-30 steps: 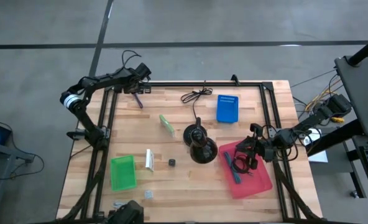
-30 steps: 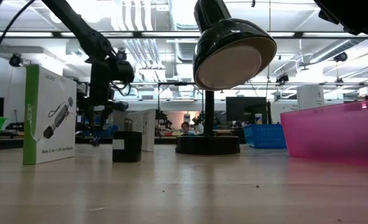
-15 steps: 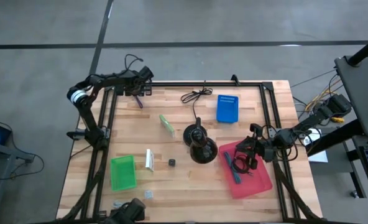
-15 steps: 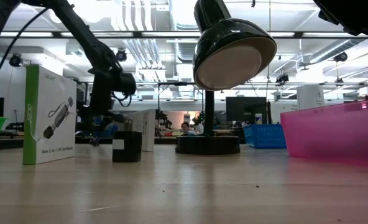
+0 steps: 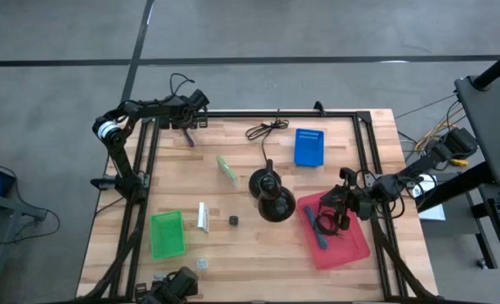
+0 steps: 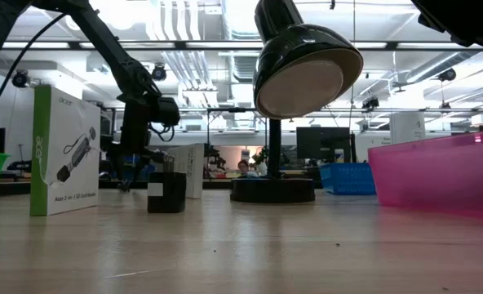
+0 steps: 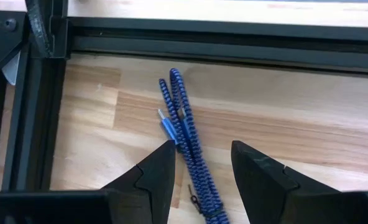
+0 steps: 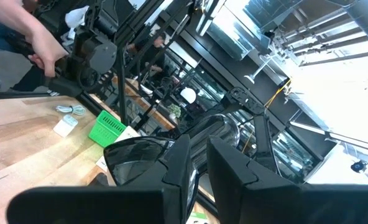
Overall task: Pick and place items into bin
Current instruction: Put the purple charger cable into the red bin
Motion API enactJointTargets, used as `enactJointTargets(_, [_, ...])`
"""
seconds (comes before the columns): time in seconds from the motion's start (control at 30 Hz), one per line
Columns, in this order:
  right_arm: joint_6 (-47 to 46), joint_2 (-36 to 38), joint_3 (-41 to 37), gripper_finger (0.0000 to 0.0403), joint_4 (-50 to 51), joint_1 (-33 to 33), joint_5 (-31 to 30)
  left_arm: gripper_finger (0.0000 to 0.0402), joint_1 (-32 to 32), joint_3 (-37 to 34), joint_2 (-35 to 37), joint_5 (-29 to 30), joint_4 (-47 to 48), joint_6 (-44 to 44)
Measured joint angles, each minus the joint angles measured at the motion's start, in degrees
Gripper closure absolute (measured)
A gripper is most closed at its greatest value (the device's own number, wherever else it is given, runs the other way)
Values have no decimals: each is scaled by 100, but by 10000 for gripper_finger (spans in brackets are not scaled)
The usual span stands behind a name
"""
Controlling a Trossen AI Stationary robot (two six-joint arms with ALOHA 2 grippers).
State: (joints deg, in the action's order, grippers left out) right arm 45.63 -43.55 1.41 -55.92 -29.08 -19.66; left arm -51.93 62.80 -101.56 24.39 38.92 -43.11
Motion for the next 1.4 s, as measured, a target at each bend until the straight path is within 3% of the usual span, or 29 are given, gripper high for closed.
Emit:
enactJointTargets(0.8, [-1,-2,-1,360,9,0,0,265,-95,-286,-229,287,-705,160])
enactJointTargets(0.93, [1,-4,-2,360,15,0,2,290,-95,-322,-223,225,-729,197])
enactJointTargets(1.2, [-1,-4,-2,360,17,0,0,381,-122,-348,-192,-27,-707,739])
enactJointTargets(1.4, [-1,-4,-2,360,16,0,2,390,-134,-291,83,-728,-481,1230])
